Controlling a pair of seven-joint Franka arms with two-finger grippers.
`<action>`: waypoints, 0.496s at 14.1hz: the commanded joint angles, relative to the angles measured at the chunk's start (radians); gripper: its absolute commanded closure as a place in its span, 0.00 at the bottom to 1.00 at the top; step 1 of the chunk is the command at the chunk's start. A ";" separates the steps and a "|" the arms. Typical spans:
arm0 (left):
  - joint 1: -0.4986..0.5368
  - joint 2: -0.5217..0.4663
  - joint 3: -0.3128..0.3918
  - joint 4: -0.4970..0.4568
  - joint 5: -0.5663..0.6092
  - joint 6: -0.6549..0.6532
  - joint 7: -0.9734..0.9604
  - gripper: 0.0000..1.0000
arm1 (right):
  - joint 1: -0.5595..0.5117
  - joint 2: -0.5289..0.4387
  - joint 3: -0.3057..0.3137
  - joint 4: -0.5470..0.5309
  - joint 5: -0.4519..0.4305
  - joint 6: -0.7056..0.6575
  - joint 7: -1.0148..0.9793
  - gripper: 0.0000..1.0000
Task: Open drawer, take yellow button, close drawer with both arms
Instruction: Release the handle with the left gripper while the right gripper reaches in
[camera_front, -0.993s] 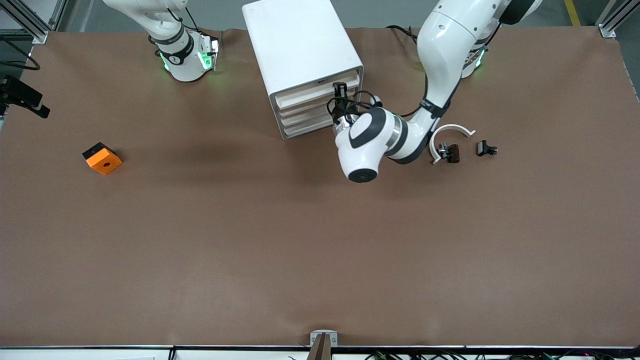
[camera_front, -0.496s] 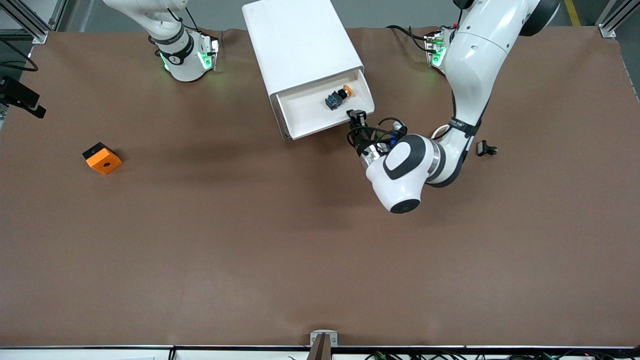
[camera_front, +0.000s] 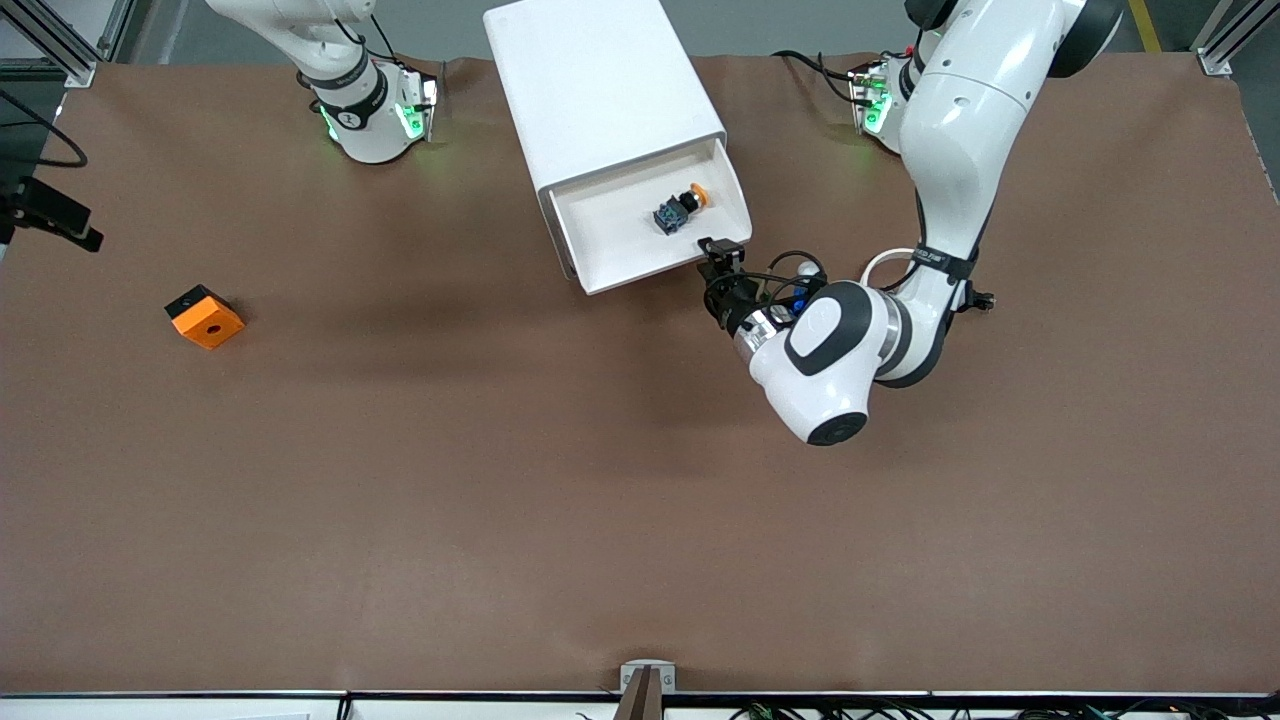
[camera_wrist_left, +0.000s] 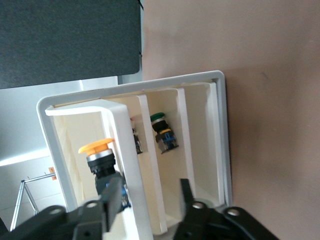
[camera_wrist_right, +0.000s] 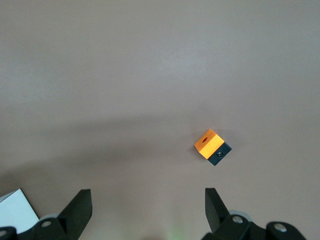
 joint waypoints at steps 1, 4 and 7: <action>0.028 0.009 0.017 0.073 0.013 -0.006 0.010 0.00 | -0.007 0.099 0.006 0.032 -0.023 0.005 -0.008 0.00; 0.036 -0.013 0.062 0.129 0.138 -0.006 0.081 0.00 | -0.010 0.193 0.004 0.089 -0.031 0.003 -0.008 0.00; 0.038 -0.104 0.103 0.138 0.319 -0.004 0.282 0.00 | 0.012 0.191 0.010 0.076 -0.054 -0.026 0.050 0.00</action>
